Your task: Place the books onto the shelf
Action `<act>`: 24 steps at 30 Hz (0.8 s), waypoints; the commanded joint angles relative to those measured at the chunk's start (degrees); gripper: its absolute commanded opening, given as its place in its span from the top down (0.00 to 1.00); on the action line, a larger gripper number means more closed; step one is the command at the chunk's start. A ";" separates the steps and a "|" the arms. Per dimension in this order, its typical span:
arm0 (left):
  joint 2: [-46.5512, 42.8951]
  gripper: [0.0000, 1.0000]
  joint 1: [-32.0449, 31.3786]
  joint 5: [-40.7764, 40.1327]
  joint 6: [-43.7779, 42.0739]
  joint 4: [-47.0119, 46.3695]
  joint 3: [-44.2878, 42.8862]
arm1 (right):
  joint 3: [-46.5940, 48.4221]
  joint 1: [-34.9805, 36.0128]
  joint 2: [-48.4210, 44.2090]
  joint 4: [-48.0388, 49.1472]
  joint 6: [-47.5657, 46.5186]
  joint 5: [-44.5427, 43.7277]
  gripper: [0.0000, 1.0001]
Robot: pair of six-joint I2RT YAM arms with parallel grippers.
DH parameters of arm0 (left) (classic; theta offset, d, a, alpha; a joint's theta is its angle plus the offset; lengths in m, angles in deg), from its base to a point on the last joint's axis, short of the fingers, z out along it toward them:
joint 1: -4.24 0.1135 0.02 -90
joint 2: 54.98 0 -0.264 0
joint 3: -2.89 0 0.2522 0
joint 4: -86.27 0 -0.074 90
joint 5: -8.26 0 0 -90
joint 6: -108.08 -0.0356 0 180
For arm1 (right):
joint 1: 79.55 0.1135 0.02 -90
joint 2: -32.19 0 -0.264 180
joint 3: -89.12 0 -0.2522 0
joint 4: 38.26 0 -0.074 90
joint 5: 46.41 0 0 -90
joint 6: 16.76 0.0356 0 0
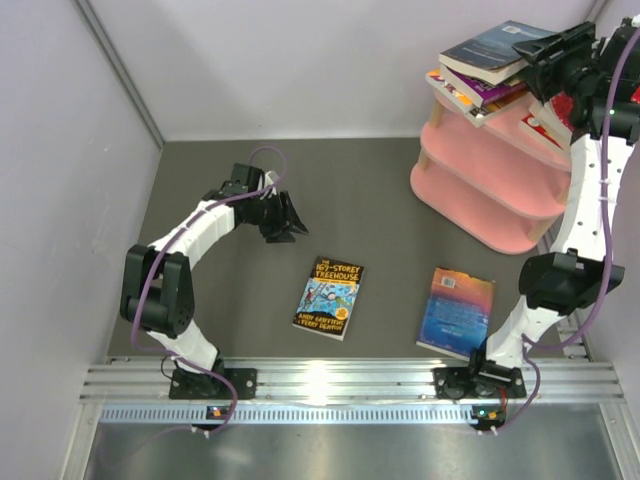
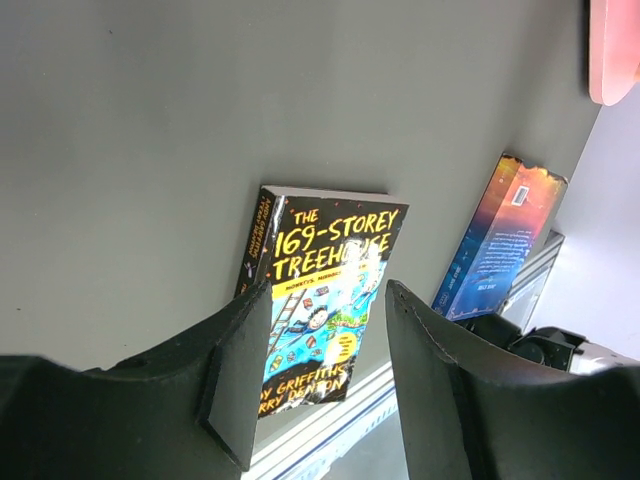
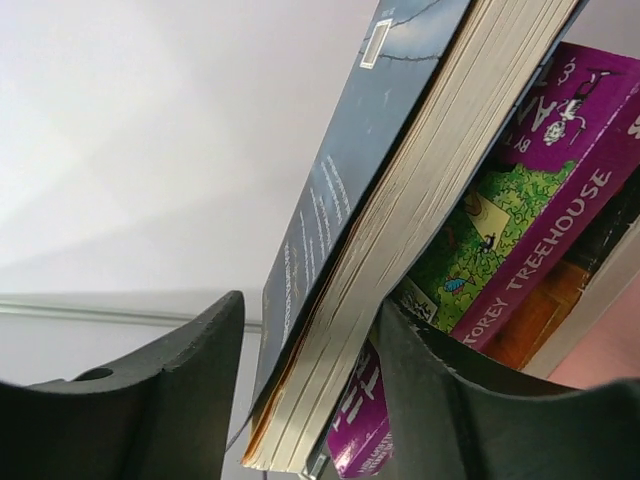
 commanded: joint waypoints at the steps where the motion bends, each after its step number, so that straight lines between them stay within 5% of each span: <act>1: -2.56 0.46 0.33 0.11 0.19 -1.65 0.39 | 1.68 -0.58 -3.16 5.83 0.06 1.62 0.44; 15: -1.60 0.45 0.33 0.63 -0.07 -1.92 -0.31 | 4.31 -0.84 -6.76 4.69 -3.28 0.75 0.25; 24: -0.02 0.45 0.33 1.16 -0.16 -1.65 -2.15 | 4.15 -0.84 -10.80 3.81 -3.11 2.50 0.22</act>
